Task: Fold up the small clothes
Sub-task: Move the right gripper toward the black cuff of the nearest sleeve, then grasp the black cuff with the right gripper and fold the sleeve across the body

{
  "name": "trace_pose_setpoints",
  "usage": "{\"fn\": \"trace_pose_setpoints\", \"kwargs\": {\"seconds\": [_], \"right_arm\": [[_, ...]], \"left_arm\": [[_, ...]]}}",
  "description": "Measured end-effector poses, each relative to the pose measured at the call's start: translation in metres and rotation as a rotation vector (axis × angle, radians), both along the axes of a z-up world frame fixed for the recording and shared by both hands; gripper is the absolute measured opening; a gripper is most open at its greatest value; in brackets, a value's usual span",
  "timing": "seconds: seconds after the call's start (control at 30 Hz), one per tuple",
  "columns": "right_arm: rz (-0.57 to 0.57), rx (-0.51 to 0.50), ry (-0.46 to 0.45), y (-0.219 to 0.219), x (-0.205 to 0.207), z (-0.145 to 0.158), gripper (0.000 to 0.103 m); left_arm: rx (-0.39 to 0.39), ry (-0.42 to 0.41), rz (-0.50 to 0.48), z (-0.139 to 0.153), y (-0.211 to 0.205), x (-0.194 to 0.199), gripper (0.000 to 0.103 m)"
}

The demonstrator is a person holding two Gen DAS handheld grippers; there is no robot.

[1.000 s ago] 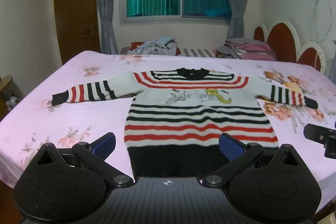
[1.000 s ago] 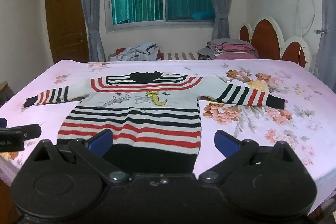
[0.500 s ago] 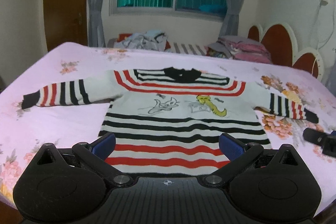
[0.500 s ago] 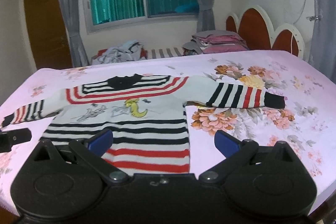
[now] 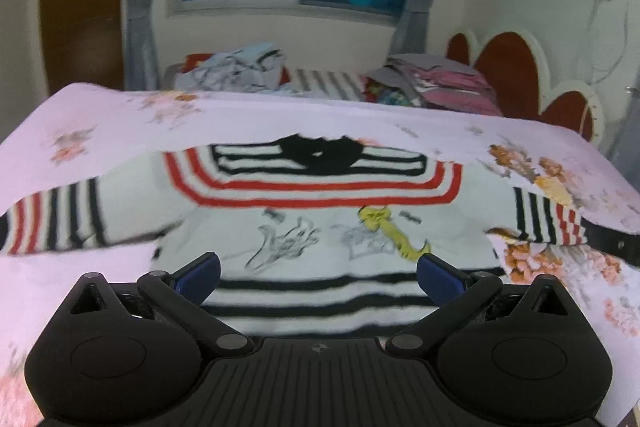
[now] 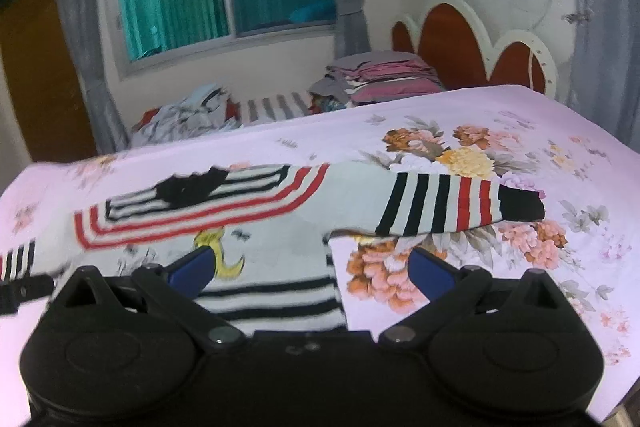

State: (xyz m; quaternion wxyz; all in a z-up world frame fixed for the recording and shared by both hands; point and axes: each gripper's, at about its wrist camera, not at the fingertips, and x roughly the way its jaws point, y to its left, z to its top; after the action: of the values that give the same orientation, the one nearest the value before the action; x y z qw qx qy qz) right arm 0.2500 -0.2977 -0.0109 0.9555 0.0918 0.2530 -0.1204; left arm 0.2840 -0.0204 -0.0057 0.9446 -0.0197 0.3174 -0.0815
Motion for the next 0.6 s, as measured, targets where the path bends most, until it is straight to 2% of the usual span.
{"fn": "trace_pose_setpoints", "kwargs": {"seconds": [0.03, 0.13, 0.3, 0.47, 0.53, 0.6], "right_arm": [[-0.019, 0.004, -0.005, -0.005, 0.003, 0.001, 0.09], [-0.085, 0.008, -0.012, -0.021, 0.007, 0.004, 0.082], [-0.176, 0.003, -0.028, -0.061, 0.006, 0.004, 0.076], [-0.235, 0.081, -0.016, -0.118, 0.021, -0.013, 0.064], [-0.251, 0.131, -0.011, -0.147, 0.031, -0.025, 0.051], [-0.267, 0.189, 0.003, -0.176, 0.042, -0.037, 0.044]], "left_arm": [[0.001, 0.005, -0.007, 0.0, -0.003, 0.006, 0.103], [-0.058, 0.035, -0.049, -0.003, -0.007, 0.024, 0.103], [-0.025, 0.05, -0.051, -0.011, -0.035, 0.051, 0.103], [-0.009, 0.063, -0.05, -0.015, -0.06, 0.069, 0.103], [0.014, 0.072, -0.024, -0.017, -0.068, 0.076, 0.103], [0.03, 0.096, 0.009, -0.02, -0.077, 0.085, 0.103]]}}
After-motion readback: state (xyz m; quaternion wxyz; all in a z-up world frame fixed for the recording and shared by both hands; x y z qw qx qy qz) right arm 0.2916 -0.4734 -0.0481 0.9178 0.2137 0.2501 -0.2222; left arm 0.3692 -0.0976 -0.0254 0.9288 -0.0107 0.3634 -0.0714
